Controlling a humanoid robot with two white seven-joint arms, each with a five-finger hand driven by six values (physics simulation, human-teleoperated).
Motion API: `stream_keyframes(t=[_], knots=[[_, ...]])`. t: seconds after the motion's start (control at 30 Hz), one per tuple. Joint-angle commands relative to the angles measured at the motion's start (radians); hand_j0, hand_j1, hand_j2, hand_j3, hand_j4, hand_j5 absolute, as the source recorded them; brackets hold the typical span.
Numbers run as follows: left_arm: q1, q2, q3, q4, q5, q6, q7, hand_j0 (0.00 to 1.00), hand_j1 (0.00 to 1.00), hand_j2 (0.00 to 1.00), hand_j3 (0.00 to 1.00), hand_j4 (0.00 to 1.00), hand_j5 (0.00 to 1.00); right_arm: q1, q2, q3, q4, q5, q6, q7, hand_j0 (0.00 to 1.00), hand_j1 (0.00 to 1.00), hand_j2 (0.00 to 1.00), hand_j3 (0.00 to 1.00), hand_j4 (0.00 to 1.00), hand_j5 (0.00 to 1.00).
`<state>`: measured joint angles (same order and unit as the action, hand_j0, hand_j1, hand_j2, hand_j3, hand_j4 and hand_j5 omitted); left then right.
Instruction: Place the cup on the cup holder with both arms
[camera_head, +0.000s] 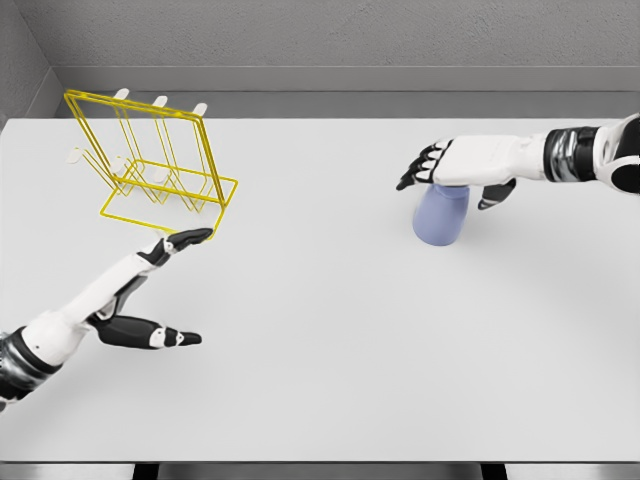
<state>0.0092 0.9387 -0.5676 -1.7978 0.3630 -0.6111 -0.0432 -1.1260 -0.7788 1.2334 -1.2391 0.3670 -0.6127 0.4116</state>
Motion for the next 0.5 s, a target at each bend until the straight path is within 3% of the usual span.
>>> stream_keyframes(t=[0.0, 0.2, 0.27, 0.47], knots=[[0.0, 0.009, -0.031, -0.002, 0.051, 0.0, 0.002, 1.0, 1.0, 1.0, 1.0, 1.0, 1.0, 0.0, 0.015, 0.008, 0.017, 0.0, 0.002, 0.001, 1.0, 1.0, 1.0, 1.0, 1.0, 1.0], [-0.002, 0.058, -0.097, 0.0, 0.116, 0.0, 0.002, 1.0, 1.0, 1.0, 1.0, 1.0, 1.0, 0.006, 0.018, 0.015, 0.046, 0.004, 0.002, 0.003, 1.0, 1.0, 1.0, 1.0, 1.0, 1.0], [-0.005, 0.057, -0.113, 0.0, 0.185, 0.0, 0.002, 1.0, 1.0, 1.0, 1.0, 1.0, 1.0, 0.011, 0.018, 0.014, 0.044, 0.004, 0.002, 0.004, 0.99, 0.99, 0.99, 0.99, 0.99, 0.99], [-0.028, 0.054, -0.115, 0.002, 0.275, 0.0, 0.0, 1.0, 1.0, 1.0, 1.0, 1.0, 1.0, 0.012, 0.018, 0.012, 0.043, 0.024, 0.002, 0.003, 0.79, 0.79, 0.79, 0.79, 0.79, 0.79]])
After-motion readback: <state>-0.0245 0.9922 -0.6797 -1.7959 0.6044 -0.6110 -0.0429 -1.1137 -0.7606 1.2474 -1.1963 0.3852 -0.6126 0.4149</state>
